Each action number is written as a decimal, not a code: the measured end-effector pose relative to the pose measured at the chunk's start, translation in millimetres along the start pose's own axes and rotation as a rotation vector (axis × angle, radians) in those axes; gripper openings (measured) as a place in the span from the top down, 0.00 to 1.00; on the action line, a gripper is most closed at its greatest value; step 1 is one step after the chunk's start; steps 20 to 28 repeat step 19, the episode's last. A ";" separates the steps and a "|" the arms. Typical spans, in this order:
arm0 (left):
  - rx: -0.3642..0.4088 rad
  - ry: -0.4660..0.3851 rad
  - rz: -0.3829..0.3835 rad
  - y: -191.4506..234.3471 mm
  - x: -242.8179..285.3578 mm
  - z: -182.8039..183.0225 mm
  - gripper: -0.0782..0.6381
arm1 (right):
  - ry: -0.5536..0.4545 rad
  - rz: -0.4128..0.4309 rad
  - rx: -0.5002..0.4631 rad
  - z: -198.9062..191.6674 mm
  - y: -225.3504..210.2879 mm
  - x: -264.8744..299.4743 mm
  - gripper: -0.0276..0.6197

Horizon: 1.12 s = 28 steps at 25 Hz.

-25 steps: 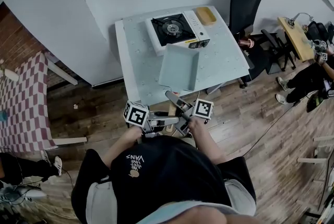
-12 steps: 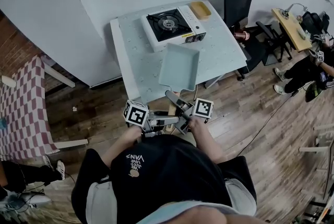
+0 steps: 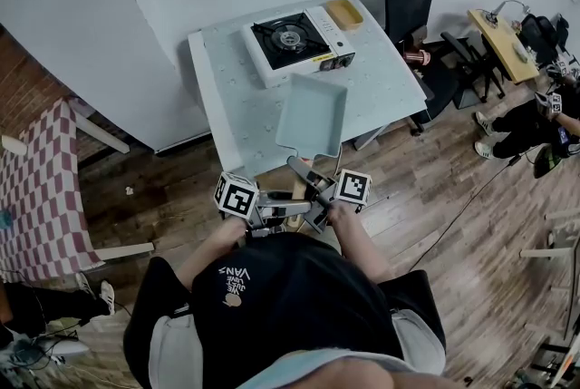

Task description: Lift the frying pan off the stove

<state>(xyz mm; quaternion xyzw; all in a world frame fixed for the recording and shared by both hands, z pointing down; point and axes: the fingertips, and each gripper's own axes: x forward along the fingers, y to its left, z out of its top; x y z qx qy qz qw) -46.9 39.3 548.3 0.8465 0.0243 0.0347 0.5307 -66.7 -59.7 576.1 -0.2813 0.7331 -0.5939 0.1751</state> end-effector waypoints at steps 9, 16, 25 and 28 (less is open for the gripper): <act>0.003 0.000 -0.005 0.6 -1.0 1.4 0.66 | -0.008 0.003 -0.008 1.4 -1.2 1.7 0.64; 0.007 0.007 -0.012 3.3 0.8 5.1 0.66 | -0.019 -0.002 -0.005 6.4 -3.0 1.8 0.64; 0.010 0.011 -0.012 6.4 0.7 8.2 0.66 | -0.023 -0.005 -0.009 10.3 -5.0 3.6 0.64; 0.010 0.011 -0.012 6.4 0.7 8.2 0.66 | -0.023 -0.005 -0.009 10.3 -5.0 3.6 0.64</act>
